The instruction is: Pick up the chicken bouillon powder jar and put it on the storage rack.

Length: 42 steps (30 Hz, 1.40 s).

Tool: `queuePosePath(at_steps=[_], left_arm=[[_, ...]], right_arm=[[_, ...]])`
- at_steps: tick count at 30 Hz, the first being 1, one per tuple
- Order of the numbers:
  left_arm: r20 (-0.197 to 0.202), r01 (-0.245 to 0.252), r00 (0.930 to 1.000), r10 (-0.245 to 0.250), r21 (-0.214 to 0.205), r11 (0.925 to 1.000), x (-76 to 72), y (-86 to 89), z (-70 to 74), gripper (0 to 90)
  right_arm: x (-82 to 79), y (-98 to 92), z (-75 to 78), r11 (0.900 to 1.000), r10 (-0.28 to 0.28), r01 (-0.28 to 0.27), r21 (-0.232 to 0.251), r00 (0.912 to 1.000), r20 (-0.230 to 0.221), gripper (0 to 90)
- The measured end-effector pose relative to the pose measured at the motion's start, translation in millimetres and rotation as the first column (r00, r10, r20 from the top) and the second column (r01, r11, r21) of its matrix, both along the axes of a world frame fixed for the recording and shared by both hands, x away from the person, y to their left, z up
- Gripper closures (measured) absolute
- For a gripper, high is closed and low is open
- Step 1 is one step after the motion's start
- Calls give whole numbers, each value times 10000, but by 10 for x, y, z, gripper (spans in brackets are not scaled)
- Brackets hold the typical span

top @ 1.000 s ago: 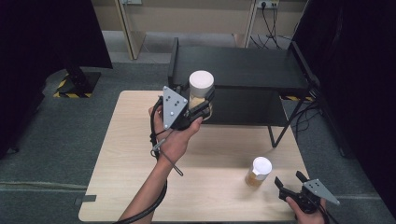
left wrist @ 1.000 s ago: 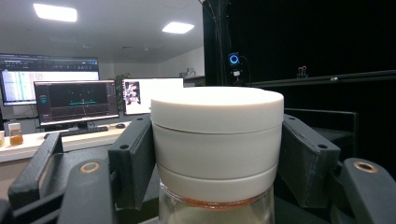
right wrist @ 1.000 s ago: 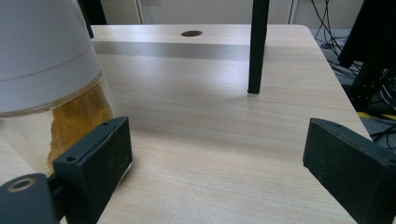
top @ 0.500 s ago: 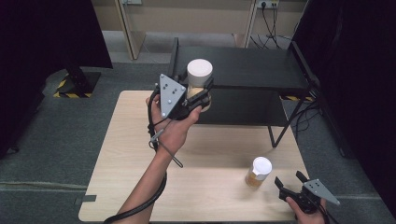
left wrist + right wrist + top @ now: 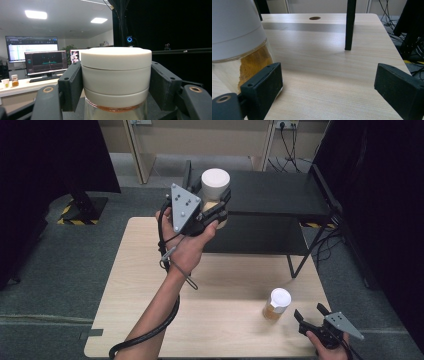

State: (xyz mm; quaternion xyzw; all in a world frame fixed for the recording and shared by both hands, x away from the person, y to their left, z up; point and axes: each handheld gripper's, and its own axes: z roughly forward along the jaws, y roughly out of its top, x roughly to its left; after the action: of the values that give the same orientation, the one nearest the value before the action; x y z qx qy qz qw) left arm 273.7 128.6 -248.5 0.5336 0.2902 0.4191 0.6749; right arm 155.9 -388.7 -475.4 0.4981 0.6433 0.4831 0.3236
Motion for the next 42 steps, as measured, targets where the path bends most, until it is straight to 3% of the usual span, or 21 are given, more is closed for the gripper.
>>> queuePosePath(at_steps=[23,42], left_arm=[[-179,-756,9970,759,159,9970,303,-137,183,340],[-467,-1565,9863,1585,432,9867,524,-232,248,339]], right_arm=[[-1,-7,-4,10000,51,-51,5,10000,28,84],[-5,-5,-5,10000,81,-81,-30,10000,48,84]])
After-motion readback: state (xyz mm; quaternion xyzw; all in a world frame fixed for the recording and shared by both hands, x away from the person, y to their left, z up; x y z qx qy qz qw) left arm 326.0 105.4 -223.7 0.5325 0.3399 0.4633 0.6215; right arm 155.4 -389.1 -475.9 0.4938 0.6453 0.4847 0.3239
